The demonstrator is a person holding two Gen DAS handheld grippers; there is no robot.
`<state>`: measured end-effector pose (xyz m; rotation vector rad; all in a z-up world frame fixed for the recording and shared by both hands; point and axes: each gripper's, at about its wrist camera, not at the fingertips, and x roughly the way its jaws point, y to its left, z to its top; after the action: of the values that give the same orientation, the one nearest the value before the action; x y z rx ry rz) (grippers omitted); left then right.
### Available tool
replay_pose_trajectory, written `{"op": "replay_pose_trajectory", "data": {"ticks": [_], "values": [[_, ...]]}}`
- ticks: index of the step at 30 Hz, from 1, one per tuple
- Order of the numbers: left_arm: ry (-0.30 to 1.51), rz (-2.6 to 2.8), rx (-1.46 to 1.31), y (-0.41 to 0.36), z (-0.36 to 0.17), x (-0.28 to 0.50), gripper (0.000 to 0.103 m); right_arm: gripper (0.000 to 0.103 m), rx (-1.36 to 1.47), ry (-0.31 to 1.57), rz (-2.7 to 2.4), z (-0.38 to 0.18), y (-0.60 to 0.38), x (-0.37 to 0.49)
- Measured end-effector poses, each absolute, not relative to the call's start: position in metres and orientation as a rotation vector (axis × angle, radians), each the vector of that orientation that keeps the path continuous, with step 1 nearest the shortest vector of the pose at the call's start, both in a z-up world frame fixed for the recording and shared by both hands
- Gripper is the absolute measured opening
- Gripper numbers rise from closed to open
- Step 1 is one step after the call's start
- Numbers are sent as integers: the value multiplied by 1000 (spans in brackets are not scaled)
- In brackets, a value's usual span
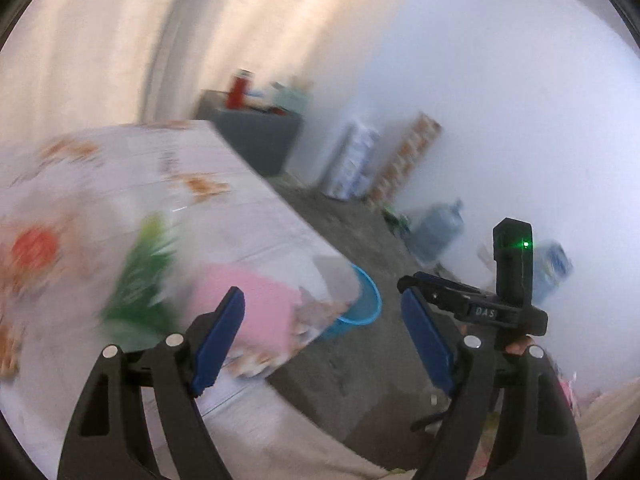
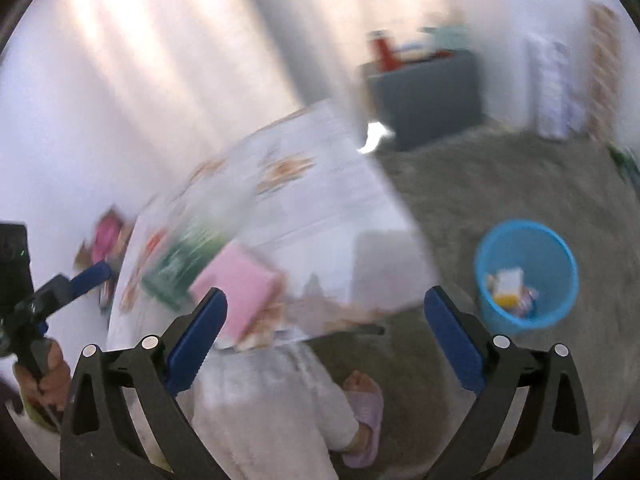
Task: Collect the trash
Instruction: 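Move both tools back over the table toward the pink sponge and container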
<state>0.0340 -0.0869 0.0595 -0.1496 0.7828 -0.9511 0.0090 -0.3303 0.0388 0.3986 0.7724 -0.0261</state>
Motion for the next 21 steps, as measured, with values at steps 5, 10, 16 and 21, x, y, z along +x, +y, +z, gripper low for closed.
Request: {"op": "replay_pose_trajectory", "data": {"ticks": [5,10,16,21], "values": [[794,-832,-210,-38,38,38,78,95,249,840,116,30,-278,58],[786,-806,-226,-24,24,36,78,95,27,902,168,19,-241,87],[815,-823,-235,-25,9,44,78,95,-215,946,211,9,-207,105],[813,-854,-255,-26,10,45,78,95,-287,994,267,-3,-196,116]]}}
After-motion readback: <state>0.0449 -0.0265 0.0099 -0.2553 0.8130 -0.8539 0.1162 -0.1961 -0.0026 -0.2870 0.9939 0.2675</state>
